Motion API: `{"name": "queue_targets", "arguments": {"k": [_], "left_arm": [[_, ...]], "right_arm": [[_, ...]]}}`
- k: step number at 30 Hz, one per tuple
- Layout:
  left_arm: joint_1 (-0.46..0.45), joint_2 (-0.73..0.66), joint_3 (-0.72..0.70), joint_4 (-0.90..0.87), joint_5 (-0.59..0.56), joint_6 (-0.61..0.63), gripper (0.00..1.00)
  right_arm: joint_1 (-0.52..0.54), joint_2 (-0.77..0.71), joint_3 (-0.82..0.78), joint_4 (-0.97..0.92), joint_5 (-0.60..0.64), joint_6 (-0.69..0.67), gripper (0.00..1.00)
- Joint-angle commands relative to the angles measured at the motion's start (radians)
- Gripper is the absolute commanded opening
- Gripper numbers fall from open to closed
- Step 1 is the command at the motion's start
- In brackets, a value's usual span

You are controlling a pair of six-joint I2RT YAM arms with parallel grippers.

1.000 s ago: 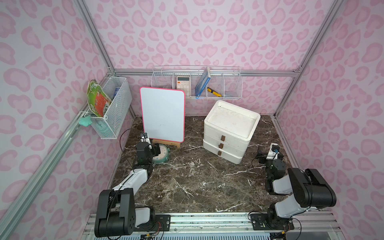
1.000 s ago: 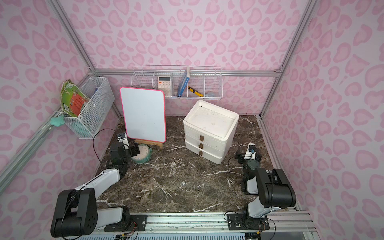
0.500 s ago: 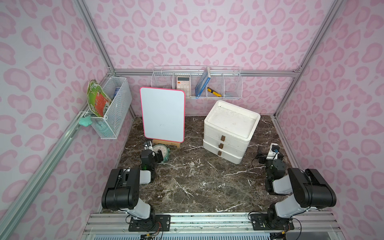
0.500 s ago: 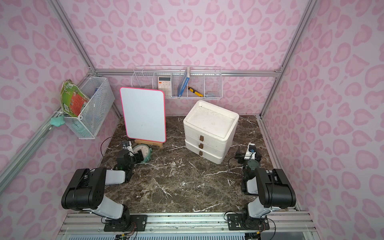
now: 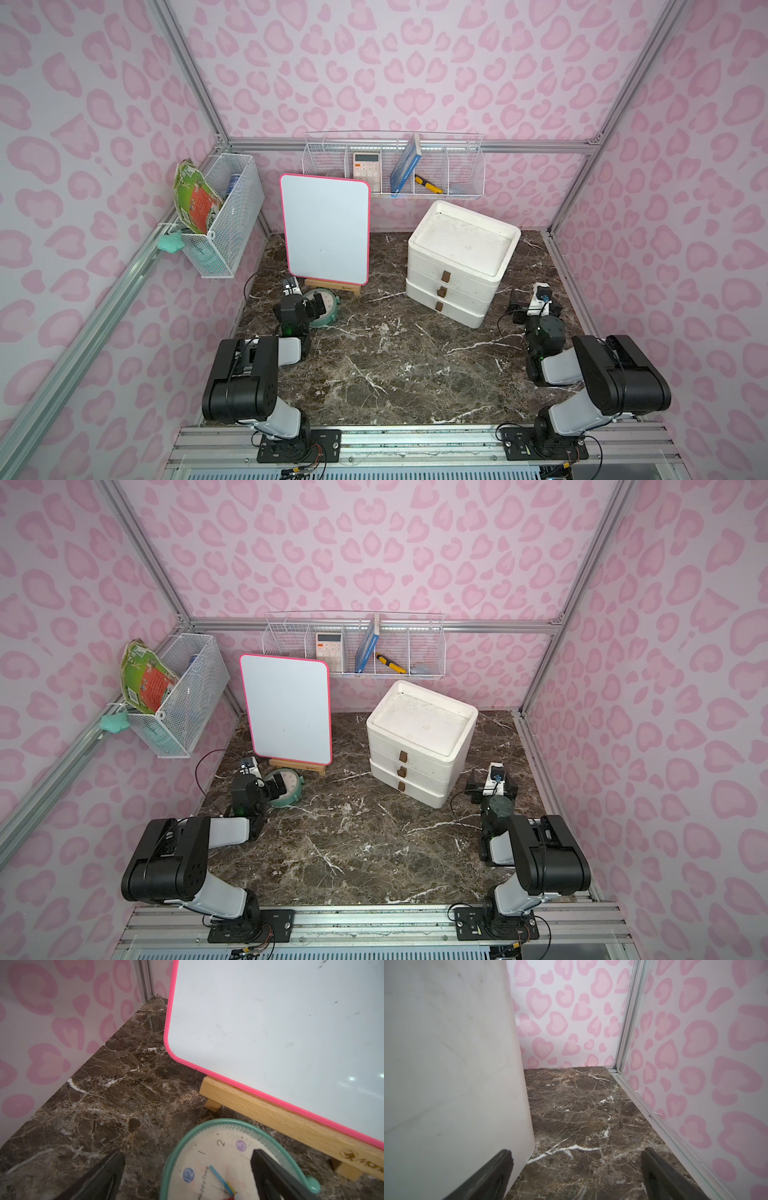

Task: Put the paint cans in the drawer according to color
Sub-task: Reset both arms

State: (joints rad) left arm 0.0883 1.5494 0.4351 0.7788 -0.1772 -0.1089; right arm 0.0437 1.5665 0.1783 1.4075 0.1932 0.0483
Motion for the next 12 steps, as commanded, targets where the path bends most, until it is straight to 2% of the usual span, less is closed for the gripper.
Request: {"name": "queue_targets", "arguments": {"k": [1,12], "left_arm": [[0.000,-0.004,0.005,-0.005,-0.006,-0.010,0.99],[0.000,-0.003,0.004,-0.004,-0.006,-0.010,0.99]], "right_arm": [[0.001,0.002,0.007,-0.005,0.028,-0.011,0.99],[-0.009,0.002,0.011,-0.013,-0.023,-0.018,0.99]]}}
